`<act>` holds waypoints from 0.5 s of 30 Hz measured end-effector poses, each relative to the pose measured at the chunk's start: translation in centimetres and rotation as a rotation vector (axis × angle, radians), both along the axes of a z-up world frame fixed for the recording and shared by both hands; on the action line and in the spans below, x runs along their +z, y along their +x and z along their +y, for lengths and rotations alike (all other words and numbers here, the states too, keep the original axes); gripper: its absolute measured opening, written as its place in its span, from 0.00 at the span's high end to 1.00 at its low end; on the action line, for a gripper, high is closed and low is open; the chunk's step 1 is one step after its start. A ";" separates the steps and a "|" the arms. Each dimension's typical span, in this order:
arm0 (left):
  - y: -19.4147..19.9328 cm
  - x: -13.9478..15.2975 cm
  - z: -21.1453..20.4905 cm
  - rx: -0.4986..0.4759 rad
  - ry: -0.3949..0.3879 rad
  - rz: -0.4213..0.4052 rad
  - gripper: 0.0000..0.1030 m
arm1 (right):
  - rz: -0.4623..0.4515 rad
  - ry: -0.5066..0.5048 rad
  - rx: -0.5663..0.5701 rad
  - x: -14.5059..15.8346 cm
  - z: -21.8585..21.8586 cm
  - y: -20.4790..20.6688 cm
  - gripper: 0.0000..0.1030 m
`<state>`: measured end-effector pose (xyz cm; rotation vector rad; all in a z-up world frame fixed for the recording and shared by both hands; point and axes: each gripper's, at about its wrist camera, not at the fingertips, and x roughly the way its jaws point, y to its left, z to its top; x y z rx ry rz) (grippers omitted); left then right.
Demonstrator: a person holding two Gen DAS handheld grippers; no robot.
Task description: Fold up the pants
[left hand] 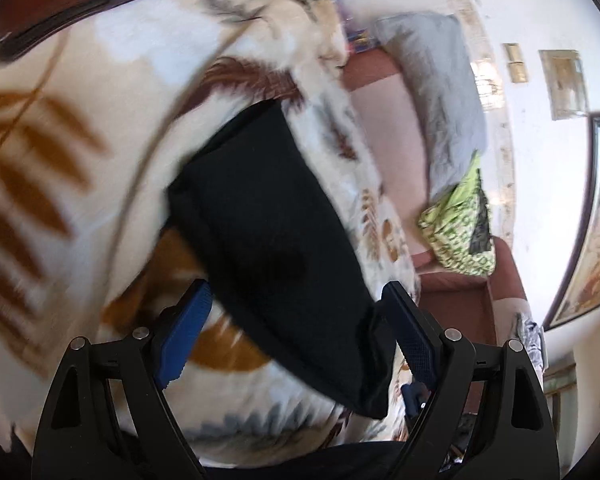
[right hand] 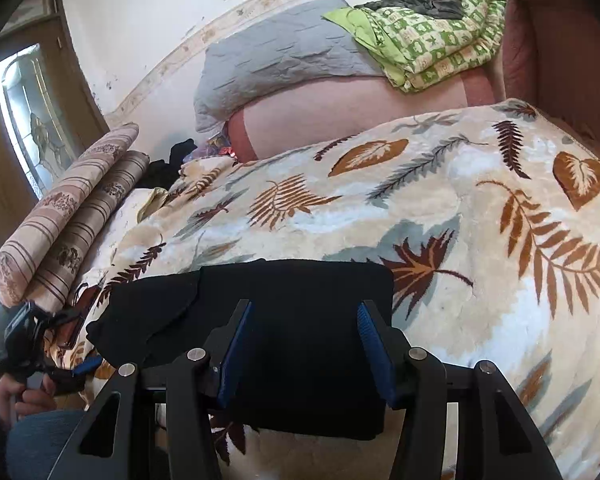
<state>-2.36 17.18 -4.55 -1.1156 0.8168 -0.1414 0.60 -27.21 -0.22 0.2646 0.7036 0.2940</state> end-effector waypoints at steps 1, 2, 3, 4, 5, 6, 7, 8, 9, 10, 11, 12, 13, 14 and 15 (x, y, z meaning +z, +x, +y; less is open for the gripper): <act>0.5 -0.3 0.0 0.007 -0.020 -0.009 0.16 | 0.004 0.008 -0.009 0.0 -0.2 0.0 0.50; 0.9 -0.4 0.0 0.019 -0.040 -0.017 0.15 | 0.006 0.016 -0.015 -0.1 -0.3 0.0 0.50; 1.0 -0.6 0.0 0.028 -0.049 -0.028 0.15 | 0.008 0.022 -0.021 -0.1 -0.4 0.0 0.50; 0.9 -0.7 0.2 0.035 -0.047 -0.041 0.15 | 0.010 0.021 -0.022 -0.1 -0.3 0.0 0.50; 0.7 -0.6 0.4 0.038 -0.047 -0.056 0.15 | 0.011 0.013 -0.018 -0.2 -0.2 0.0 0.50; 0.4 -0.7 0.4 0.044 -0.048 -0.076 0.15 | 0.010 0.001 -0.015 -0.2 0.0 0.0 0.50; -0.1 -0.7 0.6 0.058 -0.057 -0.105 0.15 | 0.008 -0.009 -0.012 -0.2 0.3 0.0 0.50; -0.7 -0.8 0.8 0.082 -0.061 -0.114 0.15 | 0.009 -0.016 -0.009 -0.3 0.4 0.1 0.50; -1.2 -0.9 1.0 0.120 -0.063 -0.115 0.15 | 0.012 -0.021 -0.007 -0.4 0.5 0.2 0.50; -2.0 -1.1 1.4 0.175 -0.073 -0.117 0.15 | 0.017 -0.025 -0.006 -0.5 0.6 0.2 0.50; -2.2 -1.3 1.7 0.202 -0.082 -0.116 0.15 | 0.020 -0.025 -0.005 -0.6 0.7 0.3 0.50; -2.3 -1.5 1.9 0.220 -0.095 -0.115 0.15 | 0.026 -0.026 -0.002 -0.7 0.8 0.4 0.50; -2.1 -1.6 1.9 0.222 -0.092 -0.107 0.15 | 0.033 -0.029 -0.002 -0.8 0.8 0.4 0.50; -1.7 -1.5 1.7 0.215 -0.077 -0.093 0.15 | 0.039 -0.034 -0.002 -1.0 0.9 0.5 0.50; -1.4 -1.3 1.6 0.214 -0.065 -0.086 0.15 | 0.047 -0.039 -0.002 -1.1 0.9 0.6 0.50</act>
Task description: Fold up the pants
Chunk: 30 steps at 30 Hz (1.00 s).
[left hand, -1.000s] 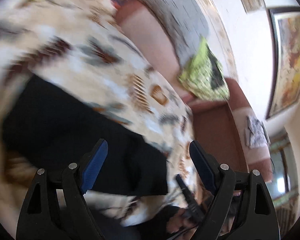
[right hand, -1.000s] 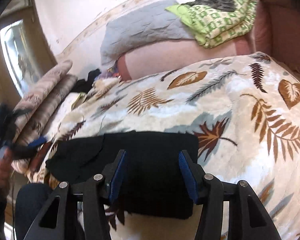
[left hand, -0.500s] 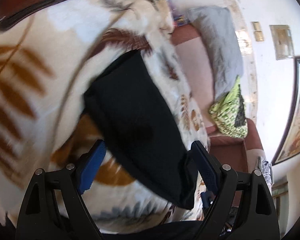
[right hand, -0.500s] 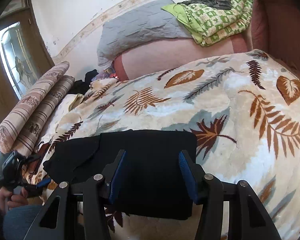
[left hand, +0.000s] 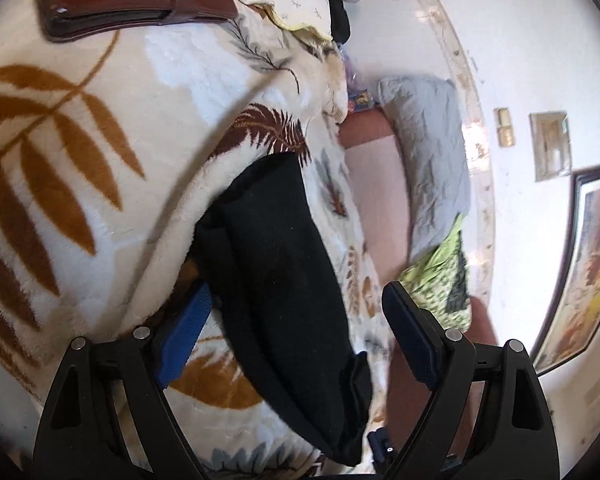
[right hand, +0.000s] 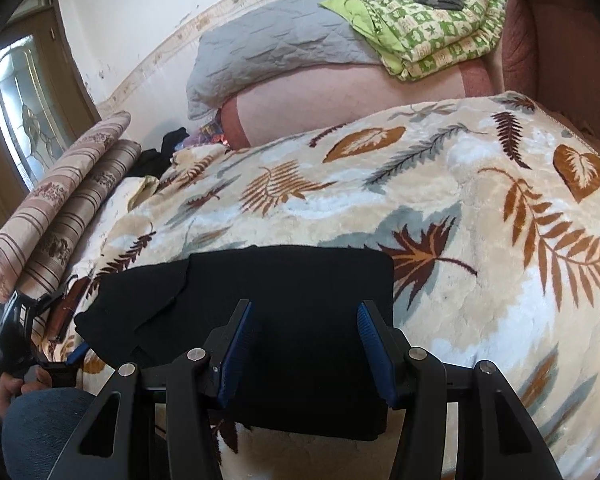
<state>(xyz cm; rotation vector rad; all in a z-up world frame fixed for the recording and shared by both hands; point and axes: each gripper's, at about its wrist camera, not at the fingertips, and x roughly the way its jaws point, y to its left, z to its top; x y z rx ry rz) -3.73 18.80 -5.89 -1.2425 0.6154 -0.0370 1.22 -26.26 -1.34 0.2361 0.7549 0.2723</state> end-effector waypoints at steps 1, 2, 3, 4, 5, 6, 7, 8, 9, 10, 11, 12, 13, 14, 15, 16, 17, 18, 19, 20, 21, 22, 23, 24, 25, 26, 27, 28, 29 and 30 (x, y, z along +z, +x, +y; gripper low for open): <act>0.1 0.1 -0.1 0.006 -0.001 0.003 0.15 | 0.008 -0.002 -0.001 -0.2 0.0 0.1 0.50; 0.3 0.1 -0.1 0.012 -0.005 0.001 0.15 | 0.012 -0.002 -0.001 -0.3 0.1 0.1 0.50; 0.5 0.2 -0.3 0.008 0.001 0.005 0.15 | 0.016 0.000 -0.002 -0.4 0.1 0.2 0.50; 0.6 0.3 -0.4 -0.002 0.007 0.002 0.15 | 0.018 0.003 -0.003 -0.4 0.0 0.2 0.50; 0.7 0.5 -0.8 -0.025 0.009 -0.010 0.15 | 0.018 0.006 -0.005 -0.4 0.0 0.2 0.50; 0.7 0.6 -1.1 -0.047 0.018 -0.018 0.15 | 0.017 0.009 -0.007 -0.5 -0.1 0.2 0.50; 0.7 0.7 -1.4 -0.063 0.026 -0.022 0.15 | 0.017 0.013 -0.008 -0.5 -0.1 0.2 0.50; 0.7 0.7 -1.8 -0.082 0.036 -0.022 0.15 | 0.018 0.014 -0.009 -0.5 -0.1 0.2 0.50; 0.6 0.8 -2.1 -0.095 0.040 -0.024 0.15 | 0.017 0.015 -0.011 -0.5 -0.2 0.2 0.50; 0.7 0.8 -2.3 -0.113 0.038 -0.031 0.15 | 0.016 0.017 -0.012 -0.4 -0.2 0.2 0.50; 0.8 1.0 -2.2 -0.114 0.043 -0.032 0.15 | 0.017 0.018 -0.011 -0.4 -0.2 0.2 0.50; 0.8 1.1 -1.5 -0.088 0.031 -0.042 0.15 | 0.017 0.018 -0.011 -0.4 -0.2 0.2 0.50; 0.7 1.1 -0.8 -0.064 0.017 -0.052 0.15 | 0.016 0.017 -0.011 -0.4 -0.2 0.1 0.50; 0.7 1.0 -0.2 -0.044 -0.005 -0.055 0.15 | 0.015 0.018 -0.011 -0.4 -0.2 0.2 0.50; 0.9 0.9 -0.2 -0.046 -0.022 -0.047 0.15 | 0.014 0.019 -0.010 -0.4 -0.2 0.2 0.50; 1.0 0.9 -0.5 -0.054 -0.021 -0.036 0.15 | 0.015 0.018 -0.010 -0.4 -0.2 0.3 0.50; 0.9 1.2 -1.1 -0.070 0.013 -0.035 0.15 | 0.016 0.019 -0.011 -0.4 -0.2 0.2 0.50; 0.9 1.3 -1.5 -0.085 0.041 -0.039 0.15 | 0.018 0.019 -0.012 -0.4 -0.2 0.2 0.50; 0.8 1.3 -1.7 -0.082 0.056 -0.034 0.18 | 0.018 0.021 -0.012 -0.5 -0.2 0.2 0.50; 0.8 0.9 -1.6 -0.069 0.056 -0.017 0.25 | 0.018 0.019 -0.011 -0.4 -0.1 0.2 0.50; 0.7 0.4 -1.5 -0.054 0.051 0.010 0.31 | 0.018 0.017 -0.010 -0.5 -0.1 0.2 0.50; 0.5 0.0 -1.3 -0.037 0.052 0.032 0.43 | 0.019 0.015 -0.009 -0.5 -0.1 0.2 0.50; 0.4 -0.2 -1.2 -0.024 0.055 0.044 0.53 | 0.021 0.016 -0.008 -0.6 -0.1 0.2 0.50; 0.2 -0.5 -1.1 -0.013 0.057 0.052 0.57 | 0.021 0.015 -0.008 -0.6 -0.1 0.2 0.50; 0.1 -0.6 -1.1 -0.006 0.059 0.056 0.63 | 0.022 0.013 -0.009 -0.6 0.0 0.2 0.50; 0.0 -0.7 -1.0 0.003 0.067 0.063 0.72 | 0.023 0.008 -0.008 -0.7 0.1 0.2 0.50; 0.0 -0.8 -1.0 0.011 0.076 0.072 0.75 | 0.024 0.007 -0.007 -0.7 0.0 0.2 0.50; -0.2 -0.9 -1.1 0.017 0.088 0.077 0.78 | 0.024 0.002 -0.007 -0.7 0.1 0.2 0.50; -0.2 -0.8 -1.3 0.018 0.105 0.079 0.80 | 0.024 -0.002 -0.007 -0.7 0.1 0.2 0.50; -0.2 -0.6 -1.6 0.019 0.141 0.086 0.80 | 0.024 -0.006 -0.007 -0.7 0.1 0.2 0.50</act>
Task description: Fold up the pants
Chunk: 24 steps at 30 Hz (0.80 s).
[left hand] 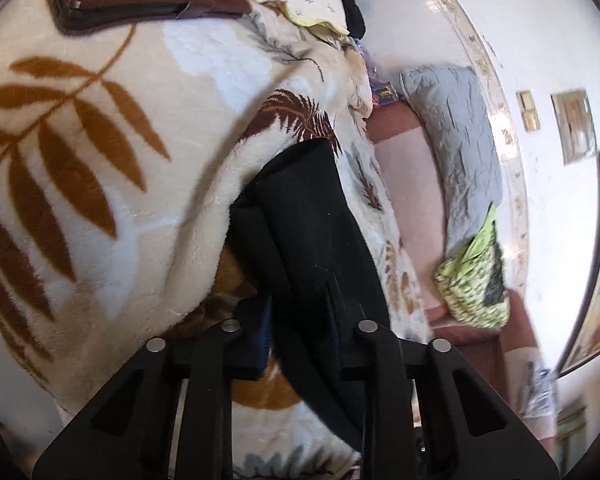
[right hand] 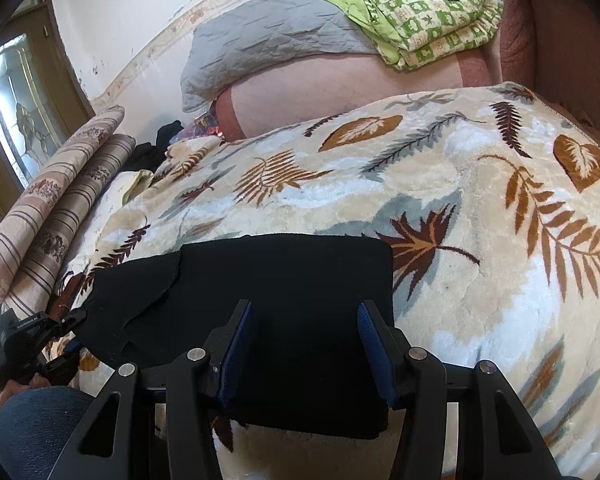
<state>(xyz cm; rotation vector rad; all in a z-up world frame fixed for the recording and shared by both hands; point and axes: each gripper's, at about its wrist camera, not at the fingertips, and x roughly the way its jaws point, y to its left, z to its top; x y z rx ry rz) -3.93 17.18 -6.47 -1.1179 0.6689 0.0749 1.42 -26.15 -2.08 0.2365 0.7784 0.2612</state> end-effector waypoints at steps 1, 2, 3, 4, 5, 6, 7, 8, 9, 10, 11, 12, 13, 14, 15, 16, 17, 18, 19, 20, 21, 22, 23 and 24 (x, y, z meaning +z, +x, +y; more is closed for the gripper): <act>0.0 0.4 -0.4 -0.001 0.047 0.009 0.81 | 0.000 -0.002 0.000 0.0 0.0 0.0 0.50; 0.0 0.5 -0.6 0.001 0.068 0.013 0.82 | 0.000 -0.002 -0.001 0.0 0.0 0.0 0.50; 0.1 0.8 -0.9 -0.002 0.097 0.022 0.83 | 0.001 -0.002 -0.002 0.0 0.0 0.0 0.50; 0.2 0.9 -1.1 -0.008 0.124 0.031 0.85 | 0.001 -0.002 -0.002 0.0 0.0 -0.1 0.50; 0.3 1.3 -1.4 -0.016 0.160 0.034 0.86 | 0.000 -0.001 -0.002 0.0 0.0 -0.1 0.50; 0.4 1.7 -1.7 -0.023 0.197 0.034 0.86 | 0.000 0.000 -0.002 0.0 0.0 -0.1 0.50; 0.5 2.6 -2.3 -0.038 0.263 0.032 0.86 | 0.000 0.005 -0.003 0.0 -0.1 -0.1 0.50; 0.6 3.2 -2.8 -0.047 0.305 0.026 0.86 | -0.001 0.013 -0.005 0.1 -0.2 -0.1 0.50; 0.7 4.0 -3.4 -0.058 0.356 0.012 0.86 | -0.003 0.023 -0.007 0.2 -0.4 -0.1 0.50; 0.7 4.6 -3.9 -0.068 0.396 0.000 0.86 | -0.008 0.036 -0.011 0.2 -0.6 -0.1 0.50; 0.8 5.5 -4.5 -0.084 0.442 -0.017 0.86 | -0.014 0.050 -0.014 0.4 -0.8 -0.2 0.50; 0.9 6.2 -4.9 -0.097 0.468 -0.032 0.86 | -0.024 0.072 -0.020 0.6 -1.2 -0.2 0.50; 1.0 7.1 -5.4 -0.114 0.495 -0.053 0.86 | -0.030 0.097 -0.028 0.8 -1.7 -0.2 0.50; 1.2 8.1 -5.9 -0.133 0.521 -0.070 0.86 | -0.029 0.115 -0.034 1.1 -2.1 -0.1 0.50; 1.5 9.2 -6.5 -0.161 0.545 -0.087 0.87 | -0.024 0.138 -0.040 1.4 -2.6 0.3 0.50; 1.9 10.3 -7.1 -0.188 0.556 -0.100 0.87 | -0.015 0.166 -0.045 1.8 -3.2 0.6 0.50; 2.1 11.2 -7.5 -0.210 0.563 -0.112 0.87 | -0.010 0.191 -0.043 2.1 -3.7 0.9 0.50; 2.4 12.2 -8.0 -0.236 0.574 -0.125 0.87 | -0.009 0.219 -0.032 2.6 -4.3 1.3 0.50; 2.6 13.3 -8.6 -0.259 0.589 -0.141 0.87 | -0.010 0.245 -0.022 3.1 -5.0 1.7 0.50; 2.8 14.6 -9.5 -0.282 0.606 -0.156 0.87 | -0.009 0.267 -0.015 3.5 -5.7 2.0 0.50; 2.9 15.5 -10.3 -0.304 0.618 -0.170 0.87 | -0.010 0.285 -0.010 3.8 -6.3 2.1 0.50; 3.0 16.7 -11.4 -0.334 0.637 -0.188 0.87 | -0.010 0.306 -0.009 4.1 -7.1 2.2 0.50; 2.9 17.3 -12.3 -0.351 0.648 -0.199 0.87 | -0.012 0.327 -0.013 4.2 -8.0 2.3 0.50; 2.8 17.9 -13.2 -0.372 0.660 -0.213 0.87 | -0.020 0.347 -0.023 4.2 -9.0 2.1 0.50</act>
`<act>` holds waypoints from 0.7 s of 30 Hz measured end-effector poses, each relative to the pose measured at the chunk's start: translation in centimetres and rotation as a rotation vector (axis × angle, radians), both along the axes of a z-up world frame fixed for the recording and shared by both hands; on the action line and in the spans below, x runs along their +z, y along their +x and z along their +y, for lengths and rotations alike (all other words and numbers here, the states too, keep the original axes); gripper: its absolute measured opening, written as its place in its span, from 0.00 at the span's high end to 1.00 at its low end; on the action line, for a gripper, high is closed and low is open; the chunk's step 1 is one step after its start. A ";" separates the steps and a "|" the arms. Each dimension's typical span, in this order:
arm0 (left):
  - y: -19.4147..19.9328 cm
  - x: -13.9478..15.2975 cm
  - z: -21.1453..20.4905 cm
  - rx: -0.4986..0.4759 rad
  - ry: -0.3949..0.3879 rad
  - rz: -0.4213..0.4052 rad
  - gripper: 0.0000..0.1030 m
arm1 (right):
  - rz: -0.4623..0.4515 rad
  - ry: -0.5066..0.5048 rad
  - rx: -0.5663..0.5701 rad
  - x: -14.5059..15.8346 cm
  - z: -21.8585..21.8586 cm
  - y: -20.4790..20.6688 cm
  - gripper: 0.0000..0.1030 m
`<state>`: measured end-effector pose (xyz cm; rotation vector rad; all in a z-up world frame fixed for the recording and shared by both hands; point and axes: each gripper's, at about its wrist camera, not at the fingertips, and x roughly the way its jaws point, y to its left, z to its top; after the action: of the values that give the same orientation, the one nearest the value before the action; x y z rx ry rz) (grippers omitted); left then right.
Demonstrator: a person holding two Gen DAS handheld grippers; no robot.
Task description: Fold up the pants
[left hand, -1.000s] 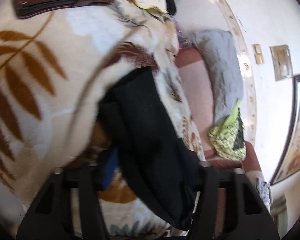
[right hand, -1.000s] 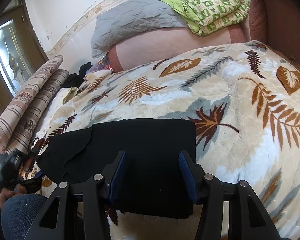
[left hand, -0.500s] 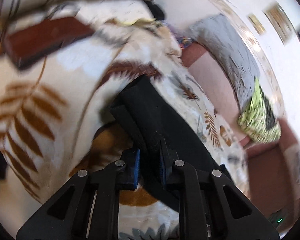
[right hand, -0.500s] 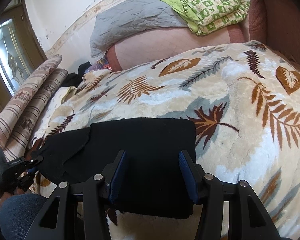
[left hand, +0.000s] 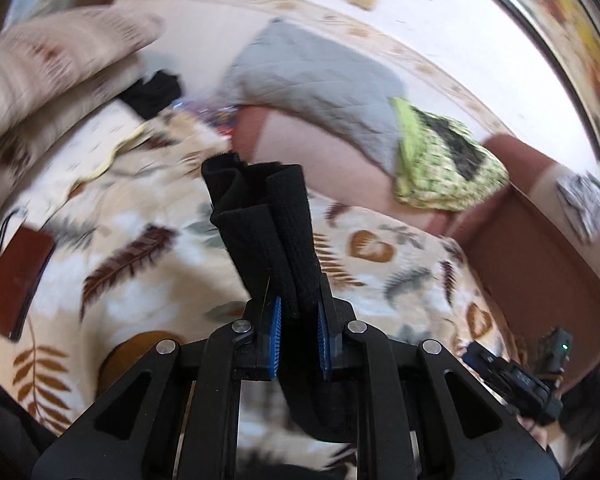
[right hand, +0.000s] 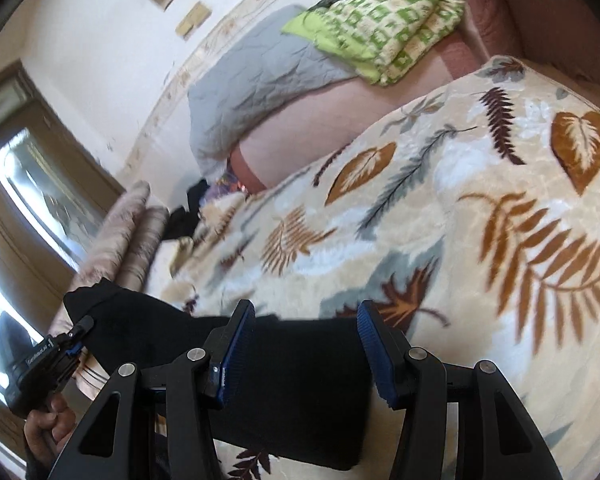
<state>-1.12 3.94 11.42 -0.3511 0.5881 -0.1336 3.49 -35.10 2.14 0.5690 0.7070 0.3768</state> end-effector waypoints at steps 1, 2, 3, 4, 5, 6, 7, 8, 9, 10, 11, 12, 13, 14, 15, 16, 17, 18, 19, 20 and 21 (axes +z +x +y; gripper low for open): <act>-0.1 0.4 -1.2 -0.031 0.018 -0.010 0.87 | -0.002 0.023 -0.019 -0.3 -1.0 -0.3 0.50; -0.2 0.5 -2.8 -0.061 0.048 -0.019 0.87 | 0.004 0.058 -0.038 -0.8 -1.9 -0.5 0.50; -0.2 0.5 -4.2 -0.088 0.084 -0.023 0.87 | 0.021 0.140 -0.062 -1.5 -3.2 -0.7 0.50; -0.1 0.0 -6.1 -0.128 0.129 -0.027 0.87 | 0.039 0.240 -0.078 -2.4 -4.3 -0.8 0.50; -0.2 -0.4 -7.4 -0.154 0.155 -0.024 0.87 | 0.053 0.326 -0.100 -3.2 -5.4 -0.9 0.50; 0.0 -1.1 -9.1 -0.193 0.200 -0.011 0.87 | 0.062 0.370 -0.127 -3.6 -6.2 -1.1 0.50; 0.2 -1.7 -10.5 -0.221 0.236 -0.002 0.87 | 0.073 0.410 -0.164 -4.1 -7.0 -1.3 0.50; 0.2 -2.7 -12.0 -0.254 0.268 0.008 0.87 | 0.079 0.427 -0.182 -4.3 -7.4 -1.4 0.50; 0.4 -3.4 -13.2 -0.284 0.285 0.022 0.87 | 0.087 0.443 -0.198 -4.5 -7.8 -1.5 0.50; 0.6 -4.6 -14.5 -0.321 0.297 0.049 0.87 | 0.089 0.449 -0.202 -4.6 -7.9 -1.4 0.50; 0.7 -5.3 -15.2 -0.337 0.294 0.065 0.87 | 0.088 0.447 -0.200 -4.5 -7.8 -1.4 0.50; 0.8 -6.1 -15.9 -0.355 0.293 0.082 0.87 | 0.084 0.435 -0.190 -4.3 -7.5 -1.4 0.50; 0.8 -6.8 -16.7 -0.372 0.295 0.097 0.87 | 0.078 0.421 -0.178 -4.0 -7.2 -1.4 0.50; 0.9 -7.6 -17.3 -0.382 0.298 0.112 0.87 | 0.069 0.399 -0.160 -3.6 -6.7 -1.4 0.50; 1.1 -8.4 -17.8 -0.388 0.304 0.128 0.87 | 0.064 0.385 -0.153 -3.4 -6.5 -1.4 0.50; 1.4 -9.3 -18.2 -0.394 0.316 0.143 0.87 | 0.060 0.372 -0.145 -3.4 -6.4 -1.4 0.50; 1.7 -9.8 -18.4 -0.396 0.319 0.155 0.87 | 0.060 0.362 -0.137 -3.2 -6.1 -1.4 0.50; 1.9 -10.2 -18.6 -0.400 0.319 0.167 0.87 | 0.061 0.360 -0.136 -3.3 -6.0 -1.3 0.50; 2.0 -10.5 -18.7 -0.404 0.319 0.170 0.87 | 0.064 0.360 -0.137 -3.4 -6.0 -1.2 0.50; 1.8 -10.5 -19.0 -0.407 0.325 0.165 0.87 | 0.067 0.362 -0.139 -3.5 -6.0 -1.2 0.50; 1.7 -10.6 -19.1 -0.409 0.328 0.162 0.87 | 0.070 0.366 -0.140 -3.7 -6.1 -1.2 0.50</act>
<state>0.56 -15.14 0.85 0.0820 0.8247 -0.3986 2.33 -41.23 -1.58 0.9767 0.6646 0.3585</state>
